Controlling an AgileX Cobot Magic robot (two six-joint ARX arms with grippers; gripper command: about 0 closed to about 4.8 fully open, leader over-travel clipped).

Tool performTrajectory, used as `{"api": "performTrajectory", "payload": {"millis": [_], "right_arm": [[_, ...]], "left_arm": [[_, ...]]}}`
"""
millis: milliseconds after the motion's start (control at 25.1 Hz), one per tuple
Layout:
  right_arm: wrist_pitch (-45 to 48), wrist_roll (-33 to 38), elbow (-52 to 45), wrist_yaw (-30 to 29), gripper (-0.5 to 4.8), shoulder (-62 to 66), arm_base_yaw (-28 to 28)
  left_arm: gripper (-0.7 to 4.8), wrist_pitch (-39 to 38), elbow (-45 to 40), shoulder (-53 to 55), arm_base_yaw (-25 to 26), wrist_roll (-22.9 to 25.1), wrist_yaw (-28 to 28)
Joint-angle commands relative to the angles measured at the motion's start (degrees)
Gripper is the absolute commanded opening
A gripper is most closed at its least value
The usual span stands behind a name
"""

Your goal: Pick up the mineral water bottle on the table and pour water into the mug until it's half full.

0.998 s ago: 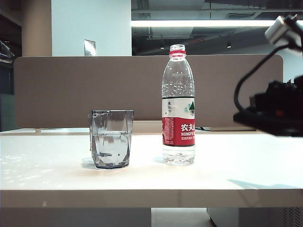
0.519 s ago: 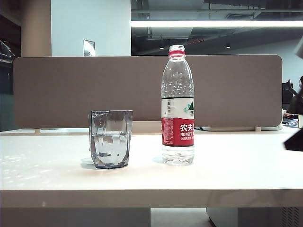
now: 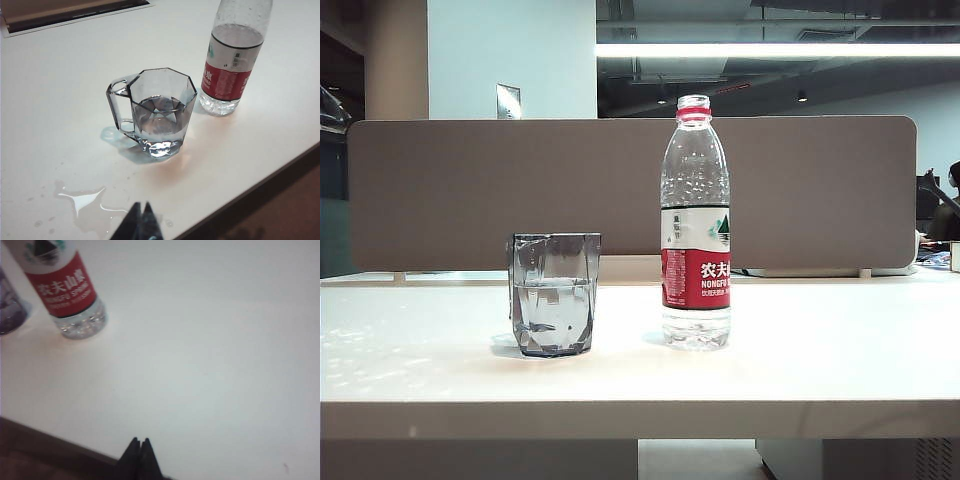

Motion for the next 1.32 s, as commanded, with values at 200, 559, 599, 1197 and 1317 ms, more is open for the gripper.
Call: {"api": "performTrajectory", "payload": {"millis": [200,559,599,1197,1317], "right_arm": [[-5.25,-0.09,-0.42,8.33,-0.05,-6.93,-0.11],[-5.55,-0.04,-0.42,10.67,-0.05,-13.94,0.02],[-5.55,-0.04,-0.42,10.69,-0.05,-14.51,0.02],[-5.49,-0.04,-0.42,10.67,-0.05,-16.04,-0.07],[-5.53,-0.04,-0.42,10.69,-0.05,-16.04,-0.09]], "left_arm": [[-0.05,0.74,0.35,-0.11,0.04,-0.17,0.17],[-0.05,0.74,0.35,-0.13,0.04,-0.15,0.2],[-0.05,0.74,0.35,-0.13,0.04,-0.15,0.17],[-0.05,0.74,-0.09,-8.55,6.99,0.83,3.02],[-0.05,4.15,-4.13,-13.55,14.99,0.57,3.54]]}}
